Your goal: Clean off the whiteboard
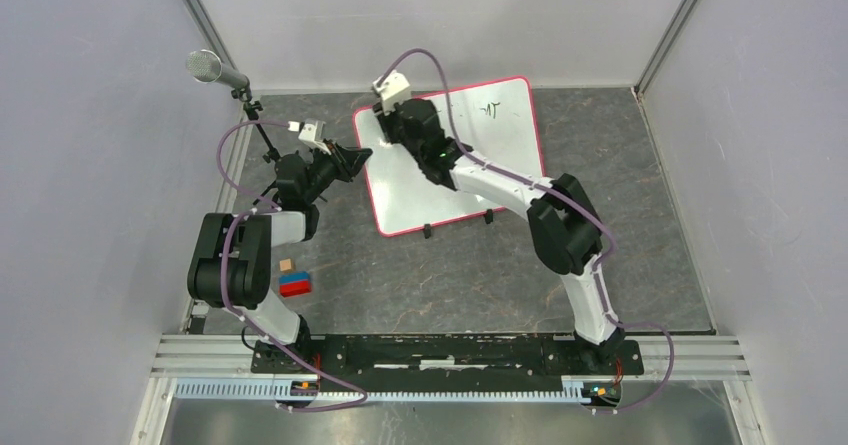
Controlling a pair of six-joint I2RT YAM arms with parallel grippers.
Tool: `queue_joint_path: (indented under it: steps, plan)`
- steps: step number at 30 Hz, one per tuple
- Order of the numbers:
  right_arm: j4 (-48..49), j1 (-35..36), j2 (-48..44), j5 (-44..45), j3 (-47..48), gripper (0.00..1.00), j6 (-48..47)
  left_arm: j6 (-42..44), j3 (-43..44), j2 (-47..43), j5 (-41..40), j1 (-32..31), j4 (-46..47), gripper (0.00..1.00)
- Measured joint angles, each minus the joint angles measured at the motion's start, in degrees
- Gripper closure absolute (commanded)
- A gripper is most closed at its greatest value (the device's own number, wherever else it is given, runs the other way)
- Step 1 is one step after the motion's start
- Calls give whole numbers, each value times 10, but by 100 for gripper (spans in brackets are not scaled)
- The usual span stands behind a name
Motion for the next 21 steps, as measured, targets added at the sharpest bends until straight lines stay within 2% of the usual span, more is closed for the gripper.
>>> queue_joint_path:
  steps: [10, 17, 18, 19, 20, 21]
  plan:
    - [38, -127, -73, -5, -118, 75, 24, 61, 0, -11, -22, -1, -18, 98]
    - [64, -172, -96, -17, -187, 75, 45, 90, 0, -11, -35, -1, -23, 98]
    - [65, -174, -96, -21, -188, 75, 47, 92, 0, -11, -35, -1, -23, 95]
    - [66, -174, -96, -26, -189, 75, 49, 94, 0, -11, -36, -1, -23, 86]
    - [68, -174, -96, -30, -190, 75, 50, 94, 0, -11, -37, -1, -25, 72]
    - [71, -172, -97, -31, -193, 75, 50, 93, 0, -11, -37, -1, -27, 65]
